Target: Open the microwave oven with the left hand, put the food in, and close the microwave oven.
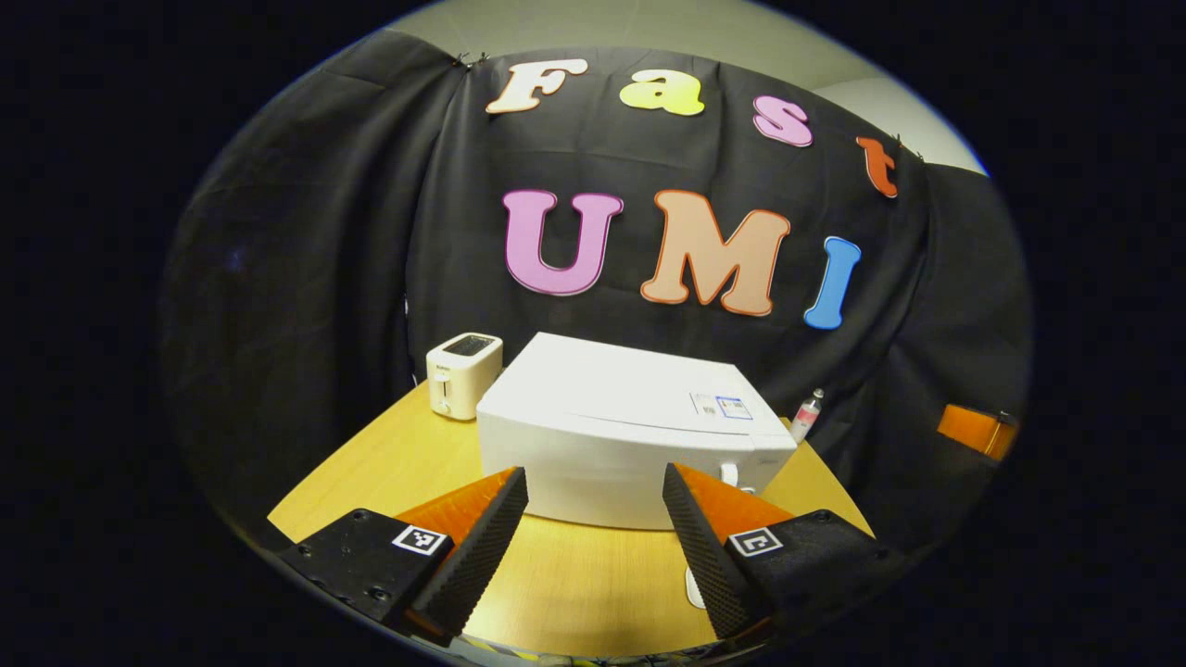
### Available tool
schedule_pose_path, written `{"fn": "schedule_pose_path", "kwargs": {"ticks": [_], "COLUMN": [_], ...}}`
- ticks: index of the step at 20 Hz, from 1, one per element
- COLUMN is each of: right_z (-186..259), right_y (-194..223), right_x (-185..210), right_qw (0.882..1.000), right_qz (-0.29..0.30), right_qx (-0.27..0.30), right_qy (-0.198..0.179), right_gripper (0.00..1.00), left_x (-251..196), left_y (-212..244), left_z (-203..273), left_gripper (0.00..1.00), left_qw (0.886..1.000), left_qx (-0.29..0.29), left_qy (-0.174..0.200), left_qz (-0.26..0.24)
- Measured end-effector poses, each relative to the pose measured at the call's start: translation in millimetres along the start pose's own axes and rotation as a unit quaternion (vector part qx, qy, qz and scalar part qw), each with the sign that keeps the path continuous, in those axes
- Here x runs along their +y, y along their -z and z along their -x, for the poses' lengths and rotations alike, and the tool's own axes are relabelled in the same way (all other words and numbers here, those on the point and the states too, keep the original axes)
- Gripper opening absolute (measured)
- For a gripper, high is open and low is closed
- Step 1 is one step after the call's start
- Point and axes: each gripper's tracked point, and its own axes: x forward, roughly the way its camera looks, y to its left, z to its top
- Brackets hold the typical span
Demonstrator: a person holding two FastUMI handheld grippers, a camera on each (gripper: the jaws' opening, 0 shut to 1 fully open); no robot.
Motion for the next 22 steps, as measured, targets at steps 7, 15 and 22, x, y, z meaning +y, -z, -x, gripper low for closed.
{"fn": "schedule_pose_path", "kwargs": {"ticks": [7,15,22], "right_z": [4.2,8.6,6.6], "right_y": [7.8,10.7,20.8], "right_x": [-26.1,-68.7,-95.7], "right_qw": [1.0,0.996,0.993], "right_qz": [-0.009,-0.03,-0.045], "right_qx": [0.007,0.012,0.034], "right_qy": [0.028,0.079,0.106], "right_gripper": [0.94,0.94,0.92], "left_x": [-34.9,-73.1,-104.2], "left_y": [64.0,128.2,174.2], "left_z": [-30.6,-82.6,-123.9], "left_gripper": [0.95,0.96,0.96], "left_qw": [0.996,0.987,0.979], "left_qx": [0.076,0.143,0.16], "left_qy": [0.035,0.064,0.108], "left_qz": [0.001,-0.033,-0.061]}}
